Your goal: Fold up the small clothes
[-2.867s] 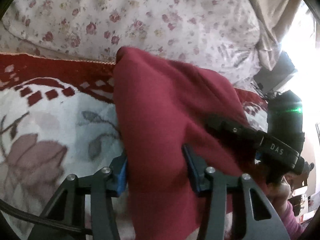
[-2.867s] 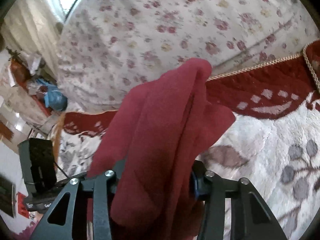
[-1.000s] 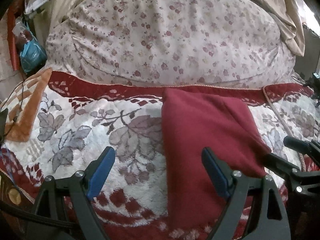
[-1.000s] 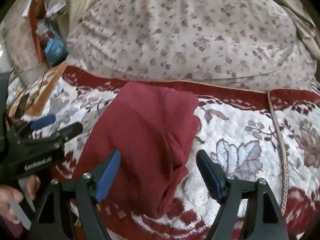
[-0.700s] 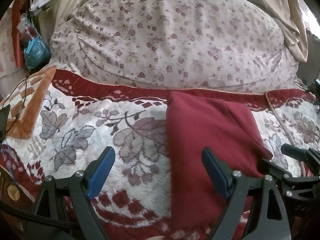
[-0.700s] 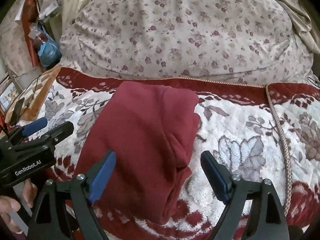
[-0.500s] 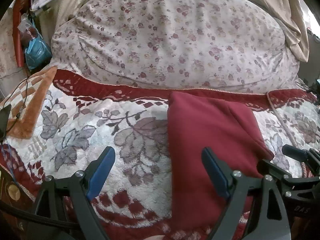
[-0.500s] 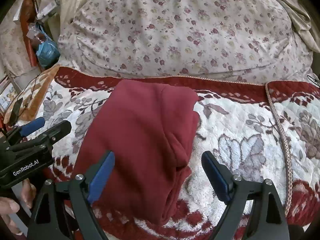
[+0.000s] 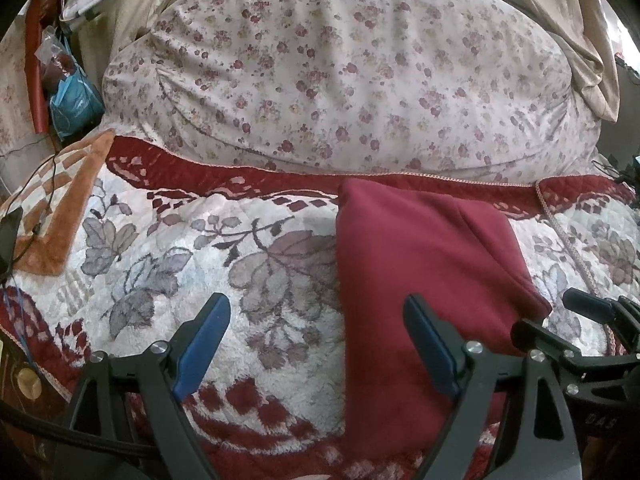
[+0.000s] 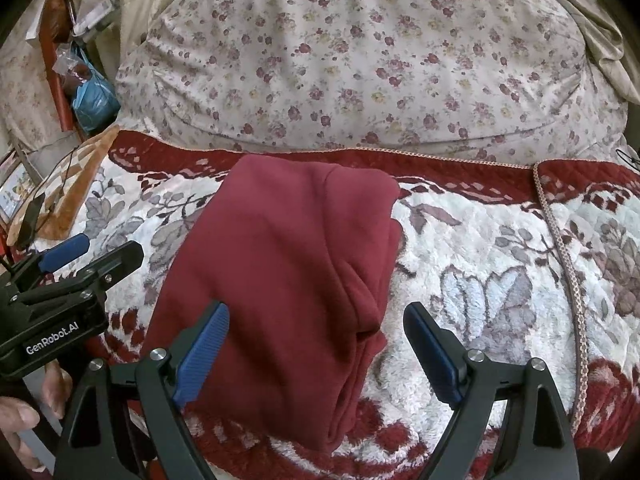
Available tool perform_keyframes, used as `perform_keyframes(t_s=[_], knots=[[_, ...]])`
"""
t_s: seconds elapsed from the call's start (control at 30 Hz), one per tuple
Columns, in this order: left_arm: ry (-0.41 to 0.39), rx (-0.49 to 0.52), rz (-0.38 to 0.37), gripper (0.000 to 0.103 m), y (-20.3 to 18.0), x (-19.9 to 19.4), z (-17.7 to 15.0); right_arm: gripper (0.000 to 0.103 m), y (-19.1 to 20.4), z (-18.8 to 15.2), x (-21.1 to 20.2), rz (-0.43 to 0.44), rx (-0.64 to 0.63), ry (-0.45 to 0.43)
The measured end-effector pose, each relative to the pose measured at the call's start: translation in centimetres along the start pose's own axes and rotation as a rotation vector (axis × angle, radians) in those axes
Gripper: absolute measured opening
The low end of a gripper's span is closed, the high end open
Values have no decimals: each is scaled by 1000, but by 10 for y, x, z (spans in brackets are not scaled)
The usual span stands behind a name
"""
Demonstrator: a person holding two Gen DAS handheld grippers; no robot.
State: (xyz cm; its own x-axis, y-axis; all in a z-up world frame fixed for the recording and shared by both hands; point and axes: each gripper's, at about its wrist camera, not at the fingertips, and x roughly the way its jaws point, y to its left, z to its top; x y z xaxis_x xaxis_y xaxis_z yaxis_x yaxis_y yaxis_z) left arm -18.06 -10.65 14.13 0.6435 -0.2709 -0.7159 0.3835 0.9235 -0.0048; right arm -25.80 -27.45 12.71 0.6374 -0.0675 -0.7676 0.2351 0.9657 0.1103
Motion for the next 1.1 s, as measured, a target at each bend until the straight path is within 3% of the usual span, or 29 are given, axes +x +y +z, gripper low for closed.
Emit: perform_keyframes(t_s=[1.1], knots=[[40, -1, -9, 87, 2, 13, -8, 93, 2, 3, 15, -6, -6, 44]])
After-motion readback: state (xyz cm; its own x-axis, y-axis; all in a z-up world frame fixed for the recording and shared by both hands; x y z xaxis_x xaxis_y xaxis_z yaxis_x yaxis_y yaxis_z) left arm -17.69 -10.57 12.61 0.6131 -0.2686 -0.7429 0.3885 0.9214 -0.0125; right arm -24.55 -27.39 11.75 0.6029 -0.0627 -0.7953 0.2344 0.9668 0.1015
